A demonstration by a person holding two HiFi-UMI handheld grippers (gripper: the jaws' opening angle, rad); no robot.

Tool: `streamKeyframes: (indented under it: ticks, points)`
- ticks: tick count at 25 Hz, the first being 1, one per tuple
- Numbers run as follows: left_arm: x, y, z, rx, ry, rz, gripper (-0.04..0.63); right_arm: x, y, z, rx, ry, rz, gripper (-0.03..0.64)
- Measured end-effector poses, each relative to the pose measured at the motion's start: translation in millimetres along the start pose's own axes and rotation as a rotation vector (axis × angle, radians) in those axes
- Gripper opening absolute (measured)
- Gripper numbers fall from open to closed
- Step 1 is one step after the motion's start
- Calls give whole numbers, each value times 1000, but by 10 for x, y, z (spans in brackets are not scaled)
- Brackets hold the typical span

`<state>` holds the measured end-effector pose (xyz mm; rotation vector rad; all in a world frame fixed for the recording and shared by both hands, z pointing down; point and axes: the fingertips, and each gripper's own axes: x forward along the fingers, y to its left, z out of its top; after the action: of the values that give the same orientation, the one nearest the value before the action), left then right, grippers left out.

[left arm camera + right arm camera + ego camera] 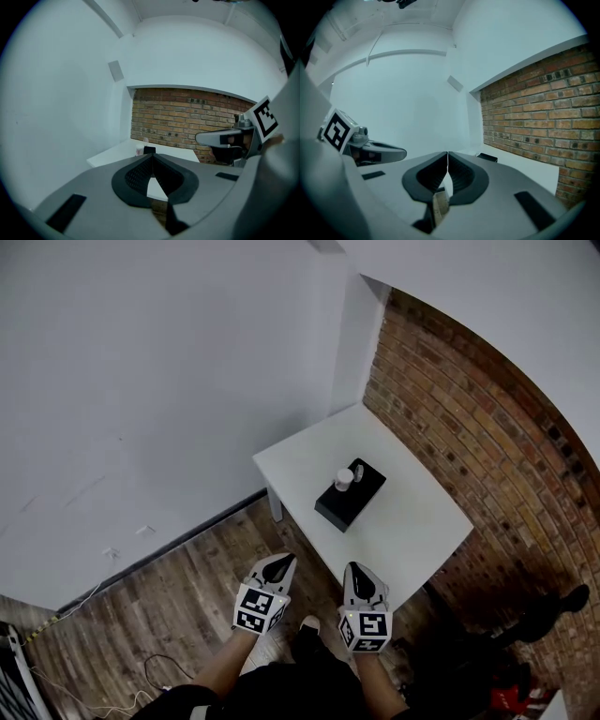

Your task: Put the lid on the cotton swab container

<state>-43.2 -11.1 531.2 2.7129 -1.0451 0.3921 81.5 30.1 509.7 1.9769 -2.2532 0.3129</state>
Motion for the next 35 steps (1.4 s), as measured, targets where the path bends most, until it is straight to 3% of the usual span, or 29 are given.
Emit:
streamKeyframes:
  ticks: [9, 20, 35]
  points:
    - [709, 112, 152, -20, 8, 21, 15, 543, -457, 107, -14, 9, 53, 21]
    - [1094, 339, 265, -6, 28, 38, 15, 943, -782, 152, 11, 22, 56, 21]
    - [2132, 868, 421, 50, 37, -105, 15, 1813, -1181, 258, -8, 77, -36, 21]
